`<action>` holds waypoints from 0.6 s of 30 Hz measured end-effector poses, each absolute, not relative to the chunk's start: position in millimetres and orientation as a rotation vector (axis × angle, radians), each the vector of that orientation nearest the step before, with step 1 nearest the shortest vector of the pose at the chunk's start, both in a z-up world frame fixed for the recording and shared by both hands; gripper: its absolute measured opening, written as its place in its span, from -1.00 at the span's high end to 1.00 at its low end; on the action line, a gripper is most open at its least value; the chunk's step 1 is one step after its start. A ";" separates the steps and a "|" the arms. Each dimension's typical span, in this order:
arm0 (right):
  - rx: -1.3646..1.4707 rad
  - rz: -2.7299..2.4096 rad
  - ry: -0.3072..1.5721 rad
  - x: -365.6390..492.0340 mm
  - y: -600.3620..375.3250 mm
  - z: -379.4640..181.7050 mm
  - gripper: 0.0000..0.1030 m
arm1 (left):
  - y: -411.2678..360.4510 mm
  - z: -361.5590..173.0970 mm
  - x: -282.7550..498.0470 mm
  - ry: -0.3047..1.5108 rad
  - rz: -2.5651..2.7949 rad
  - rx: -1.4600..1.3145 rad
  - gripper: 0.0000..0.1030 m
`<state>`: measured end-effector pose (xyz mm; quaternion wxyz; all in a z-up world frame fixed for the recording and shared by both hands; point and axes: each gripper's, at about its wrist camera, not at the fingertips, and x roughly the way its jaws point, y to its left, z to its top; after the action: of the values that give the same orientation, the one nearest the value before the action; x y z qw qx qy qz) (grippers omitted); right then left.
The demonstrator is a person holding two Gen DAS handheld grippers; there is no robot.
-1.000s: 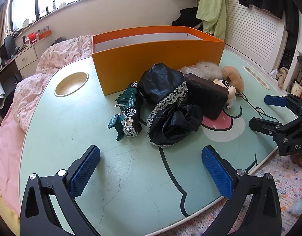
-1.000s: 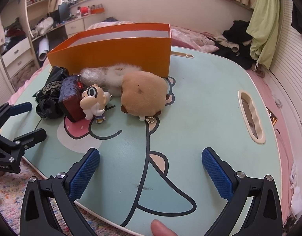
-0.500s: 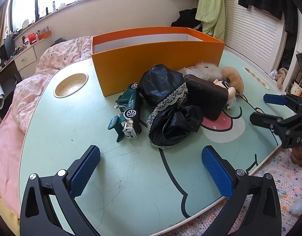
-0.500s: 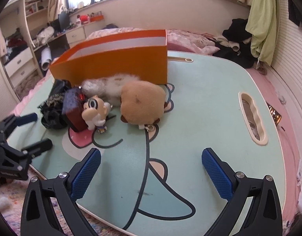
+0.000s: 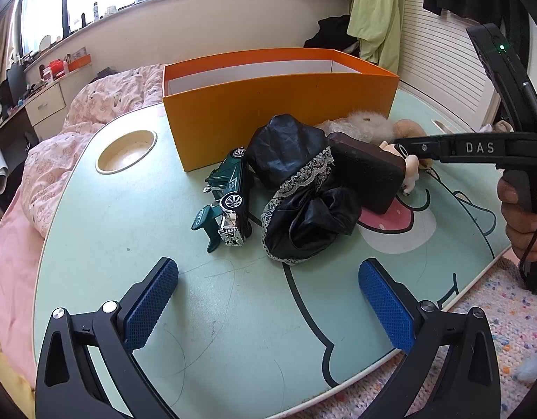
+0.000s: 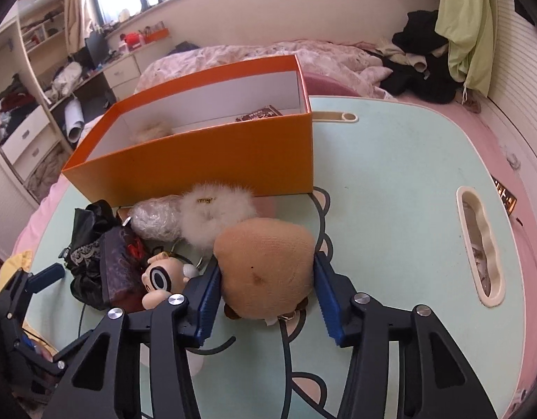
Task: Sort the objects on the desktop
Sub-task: 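Grasp the tan plush with the right tool while the left tool grasps the black satin pouch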
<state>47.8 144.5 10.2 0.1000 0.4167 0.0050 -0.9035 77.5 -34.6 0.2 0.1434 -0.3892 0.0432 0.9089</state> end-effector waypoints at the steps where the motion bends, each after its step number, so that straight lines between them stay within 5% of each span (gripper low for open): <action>1: 1.211 -2.676 0.007 54.1 147.9 11.1 0.08 | -34.2 0.2 77.3 0.124 2.621 -1.122 -0.99; 13: 1.094 -2.653 0.126 117.4 167.3 0.1 0.06 | -42.9 35.0 85.2 -0.004 2.658 -0.900 -0.98; 18: 1.105 -2.671 0.218 115.5 157.1 -2.9 -0.14 | -30.7 52.5 60.3 0.024 2.670 -0.862 -0.65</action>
<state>115.5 157.1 -2.9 0.1210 0.3783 0.0748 -0.9147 60.3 -30.7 52.5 0.1670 -0.3028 0.0085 0.9383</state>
